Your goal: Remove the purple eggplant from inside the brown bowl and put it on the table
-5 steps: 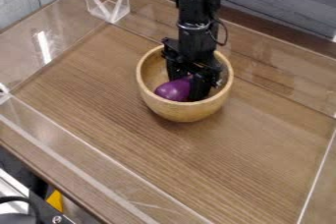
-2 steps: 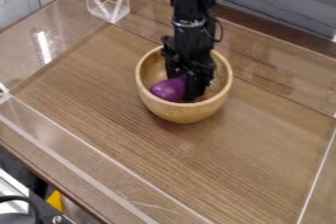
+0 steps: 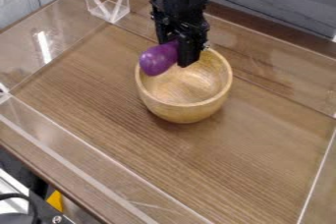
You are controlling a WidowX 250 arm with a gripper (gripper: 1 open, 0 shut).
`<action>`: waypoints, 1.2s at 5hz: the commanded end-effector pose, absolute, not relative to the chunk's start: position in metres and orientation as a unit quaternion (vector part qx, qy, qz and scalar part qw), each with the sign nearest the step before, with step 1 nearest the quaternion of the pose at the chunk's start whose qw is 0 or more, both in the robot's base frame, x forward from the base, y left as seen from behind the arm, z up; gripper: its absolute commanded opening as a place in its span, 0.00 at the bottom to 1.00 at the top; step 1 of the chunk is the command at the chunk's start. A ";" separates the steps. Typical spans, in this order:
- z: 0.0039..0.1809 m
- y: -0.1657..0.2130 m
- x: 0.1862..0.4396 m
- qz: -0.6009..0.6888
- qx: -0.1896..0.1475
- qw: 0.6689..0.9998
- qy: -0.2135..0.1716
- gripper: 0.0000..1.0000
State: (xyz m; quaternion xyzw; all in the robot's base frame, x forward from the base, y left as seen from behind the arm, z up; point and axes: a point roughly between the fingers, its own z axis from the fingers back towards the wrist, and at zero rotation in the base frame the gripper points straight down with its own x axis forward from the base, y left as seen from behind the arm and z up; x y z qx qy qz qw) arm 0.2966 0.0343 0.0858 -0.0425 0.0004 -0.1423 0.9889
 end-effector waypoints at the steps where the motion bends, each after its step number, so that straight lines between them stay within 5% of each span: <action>1: 0.105 0.048 0.303 -0.114 -0.028 0.993 -0.028 0.00; 4: 0.105 0.115 0.300 -0.029 -0.004 0.999 -0.023 0.00; 6: 0.088 0.136 0.301 0.014 0.015 1.000 -0.018 0.00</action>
